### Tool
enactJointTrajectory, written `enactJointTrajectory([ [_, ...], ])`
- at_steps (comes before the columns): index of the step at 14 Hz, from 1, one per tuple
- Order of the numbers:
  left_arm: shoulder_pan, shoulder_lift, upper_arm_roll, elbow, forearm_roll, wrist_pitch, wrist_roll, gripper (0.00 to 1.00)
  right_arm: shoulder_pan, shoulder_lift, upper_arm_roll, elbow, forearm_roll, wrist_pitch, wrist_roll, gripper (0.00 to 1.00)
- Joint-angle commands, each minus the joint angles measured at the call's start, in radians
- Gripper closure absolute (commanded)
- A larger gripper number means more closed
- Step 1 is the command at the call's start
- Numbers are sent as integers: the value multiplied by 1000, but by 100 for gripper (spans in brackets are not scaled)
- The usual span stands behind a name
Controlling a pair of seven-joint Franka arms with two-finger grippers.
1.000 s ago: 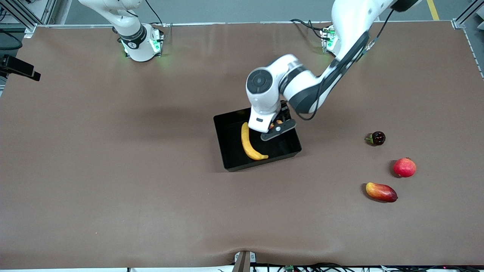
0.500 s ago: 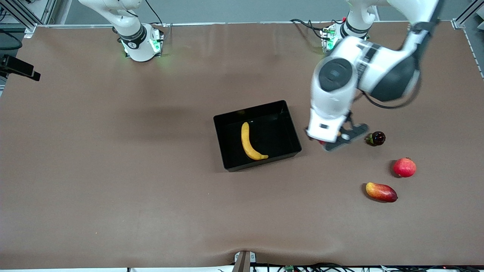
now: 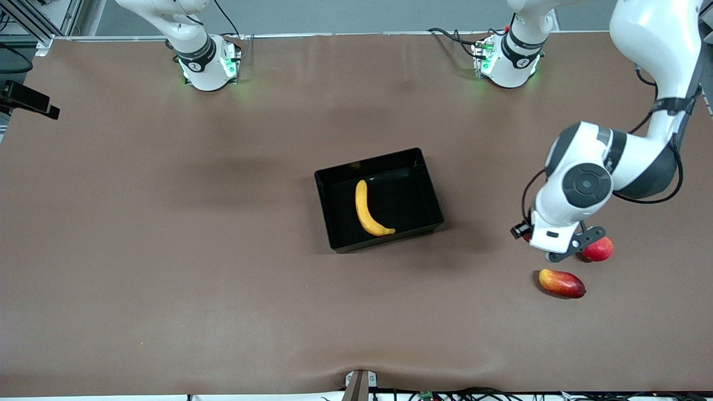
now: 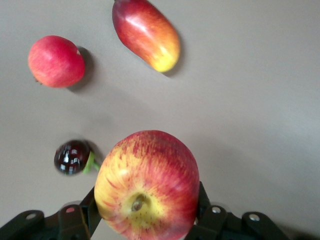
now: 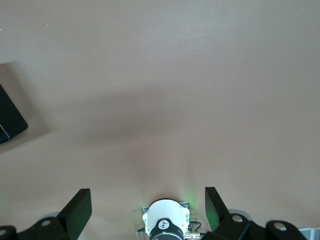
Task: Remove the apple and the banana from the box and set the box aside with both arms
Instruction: 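Carry the apple with the left gripper beside the red apple, then lower the apple onto the table and open the left gripper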
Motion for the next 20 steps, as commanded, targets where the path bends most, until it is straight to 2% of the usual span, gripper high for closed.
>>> enactJointTrajectory([
  [1,68,-1,-13,-73,26,109,57,100,-28,-15,17,-4,11,-3,-9,0],
  [7,200,106,-11,-144,205,296,72,100,-28,-15,16,-4,10,-5,-2,0],
  [9,237,113,-11,-188,266,354,72,100,-28,-15,16,-4,10,-5,-1,0],
  [14,257,134,-13,-199,288,374,72,100,-28,-14,16,-4,10,-2,1,0],
  [15,257,136,-13,-196,288,374,81,72,-27,-14,16,-4,10,0,-1,0],
  [16,257,134,-13,-195,286,373,104,8,-28,-14,16,-5,10,1,-1,0],
  [17,259,123,-14,-192,280,368,123,0,-31,-8,16,-4,8,0,-5,0],
  [20,259,32,-37,-182,257,313,123,0,-28,-5,16,-4,1,9,-4,0],
])
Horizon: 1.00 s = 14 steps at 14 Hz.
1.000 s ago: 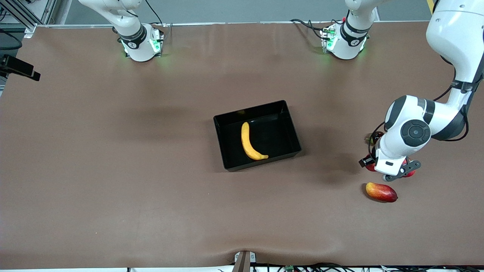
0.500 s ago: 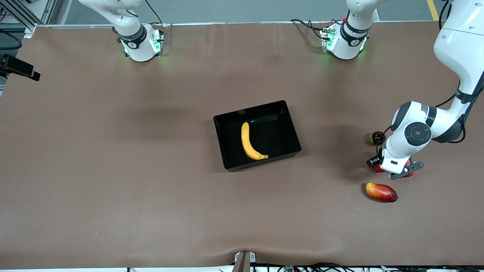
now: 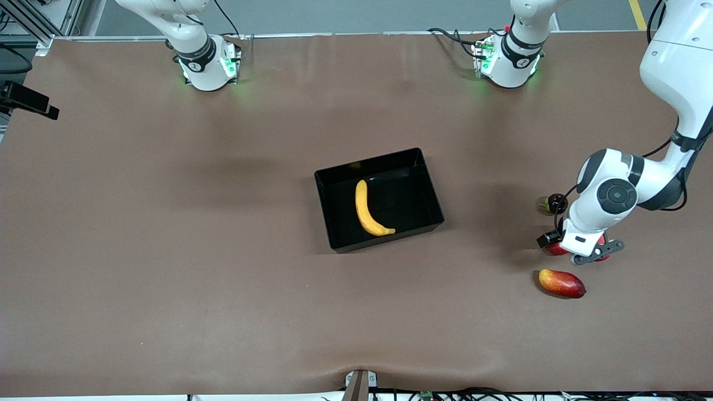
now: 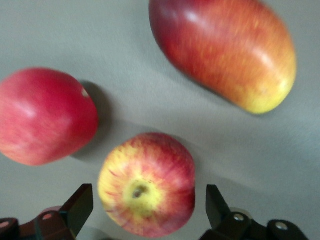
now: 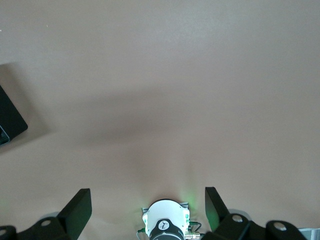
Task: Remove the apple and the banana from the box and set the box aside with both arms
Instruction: 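Lower the apple onto the table and open the left gripper, then move the left gripper back to the banana in the tray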
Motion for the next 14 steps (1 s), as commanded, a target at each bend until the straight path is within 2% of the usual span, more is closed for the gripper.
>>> enactJointTrajectory([
  [1,9,-117,-60,7,-39,-100,17,0,-27,-5,19,-3,-3,5,-4,0],
  [5,3,-129,-254,178,-168,-418,8,0,-32,-4,17,-2,-10,20,-4,0],
  [8,-21,-123,-352,278,-269,-524,-18,0,-29,-4,17,0,-10,18,-6,0],
  [11,-148,-92,-357,340,-325,-532,-190,0,-29,-4,17,0,-6,18,-4,0],
  [13,-291,-42,-351,364,-316,-532,-306,0,-29,-4,19,0,-5,18,-4,0],
  [14,-367,-20,-325,386,-311,-529,-357,0,-29,-4,19,0,-5,18,-4,0],
])
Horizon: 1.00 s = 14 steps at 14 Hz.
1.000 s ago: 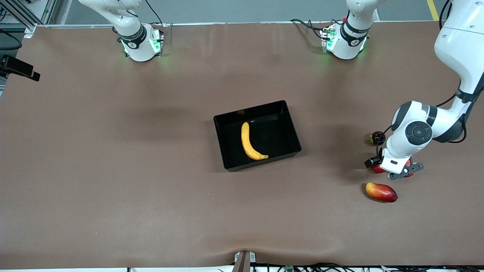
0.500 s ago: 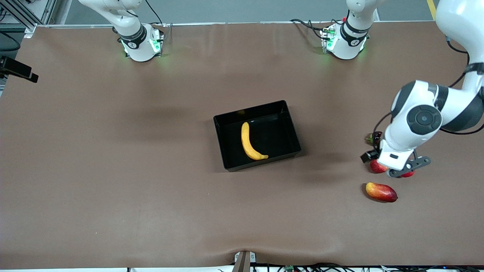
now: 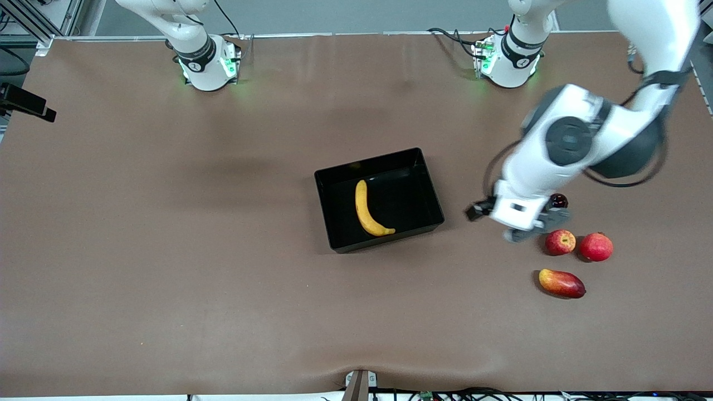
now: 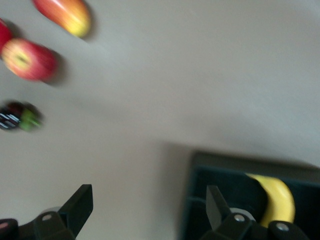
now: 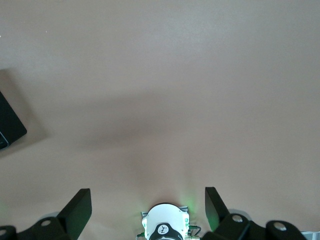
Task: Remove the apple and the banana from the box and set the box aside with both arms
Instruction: 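Move the left gripper back to the banana in the tray, then grasp the banana with the left gripper while the right gripper reaches in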
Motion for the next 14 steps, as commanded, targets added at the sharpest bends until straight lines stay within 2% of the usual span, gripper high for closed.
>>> enactJointTrajectory([
  [1,-218,98,74,102,8,-23,-153,0,-24,-4,19,0,-3,2,-4,0],
  [4,-456,181,206,196,8,-12,-309,0,-23,-4,19,1,-3,4,-9,0],
  [7,-635,243,347,224,2,98,-448,0,-21,11,19,1,-3,4,-9,0],
  [11,-740,320,452,227,0,279,-549,0,-20,26,20,0,6,5,-15,0],
  [14,-788,377,515,251,0,396,-606,0,-10,129,22,1,17,-4,-10,0],
])
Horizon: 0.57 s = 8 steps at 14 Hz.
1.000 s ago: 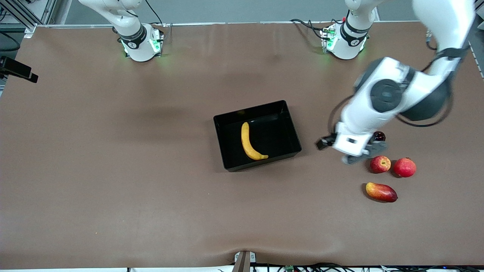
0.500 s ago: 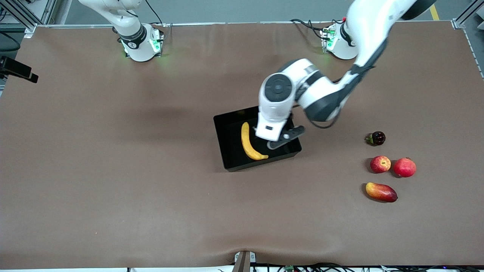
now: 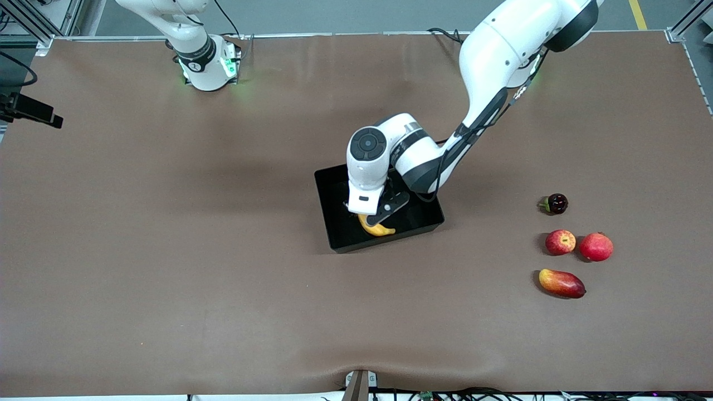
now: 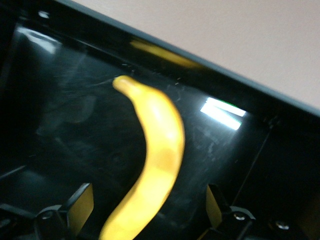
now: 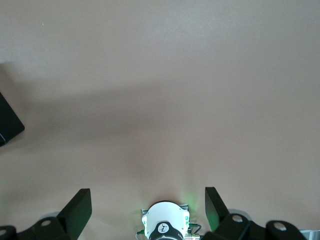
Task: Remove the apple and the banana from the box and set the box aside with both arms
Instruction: 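Grasp the banana with the left gripper while the right gripper reaches in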
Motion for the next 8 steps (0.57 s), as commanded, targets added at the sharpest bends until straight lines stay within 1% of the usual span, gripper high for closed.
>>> enactJointTrajectory([
  [1,-47,67,46,79,0,47,-58,0,-7,84,15,10,13,8,-9,0],
  [3,-67,99,66,100,0,50,-72,0,-1,94,15,6,39,9,-6,0],
  [5,-99,125,101,101,0,115,-96,0,22,104,15,-14,94,18,2,0],
  [6,-119,136,120,100,3,126,-99,0,25,106,15,-28,123,31,5,0],
  [7,-134,141,138,98,1,128,-98,0,49,104,15,-52,133,43,8,0],
  [8,-148,148,146,98,1,129,-98,8,72,103,15,-68,133,46,22,0],
])
